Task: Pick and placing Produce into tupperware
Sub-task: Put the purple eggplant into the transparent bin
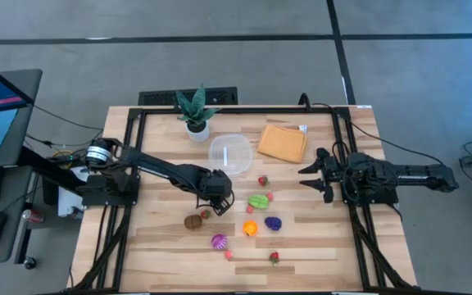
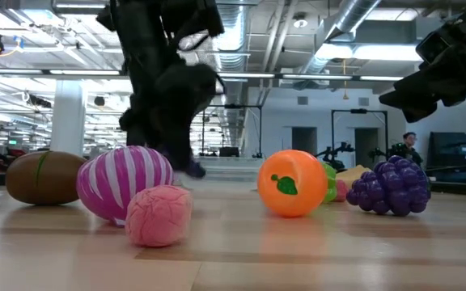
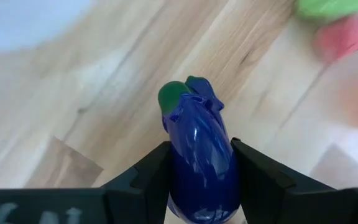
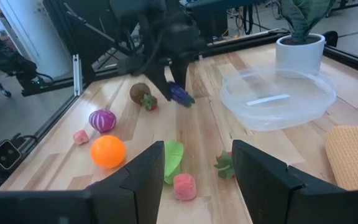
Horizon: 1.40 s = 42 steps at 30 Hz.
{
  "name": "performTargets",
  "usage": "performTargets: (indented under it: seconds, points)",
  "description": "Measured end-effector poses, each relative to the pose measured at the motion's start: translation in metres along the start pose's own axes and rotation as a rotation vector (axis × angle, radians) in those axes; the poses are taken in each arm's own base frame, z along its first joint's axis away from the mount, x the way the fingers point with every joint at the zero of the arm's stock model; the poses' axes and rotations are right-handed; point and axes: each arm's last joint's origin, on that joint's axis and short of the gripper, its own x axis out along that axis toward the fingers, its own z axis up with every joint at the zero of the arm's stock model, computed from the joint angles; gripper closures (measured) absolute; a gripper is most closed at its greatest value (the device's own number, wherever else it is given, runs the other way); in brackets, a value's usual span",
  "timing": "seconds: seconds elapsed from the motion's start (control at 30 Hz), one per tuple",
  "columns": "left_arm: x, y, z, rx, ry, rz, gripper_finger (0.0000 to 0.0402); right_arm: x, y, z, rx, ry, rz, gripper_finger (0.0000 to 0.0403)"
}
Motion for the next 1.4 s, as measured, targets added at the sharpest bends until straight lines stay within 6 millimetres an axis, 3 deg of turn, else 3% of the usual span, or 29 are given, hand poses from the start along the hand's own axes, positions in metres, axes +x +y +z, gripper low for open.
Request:
performTargets:
  seconds: [0.3,0.47,0.73,1.17,1.4]
  points:
    - [-0.052,0.002,0.007,0.048,-0.204,-0.018,0.0256,0.0,0.0,0.0,0.0,-0.002,0.0,0.0191]
    - [-0.067,0.013,0.016,0.1,-0.29,0.03,0.0256,0.0,0.0,0.0,0.0,-0.002,0.0,0.0191]
    - [-0.066,0.04,0.042,0.193,-0.334,0.098,0.0256,0.0,0.0,0.0,0.001,-0.002,0.0,0.0191]
    - [-0.067,0.1,0.089,0.305,-0.386,0.047,0.0255,0.0,0.0,0.0,0.008,-0.002,0.0,0.0191]
    - [-0.044,0.112,0.099,0.356,-0.345,0.018,0.0255,0.0,0.0,0.001,0.008,-0.006,-0.002,0.0191]
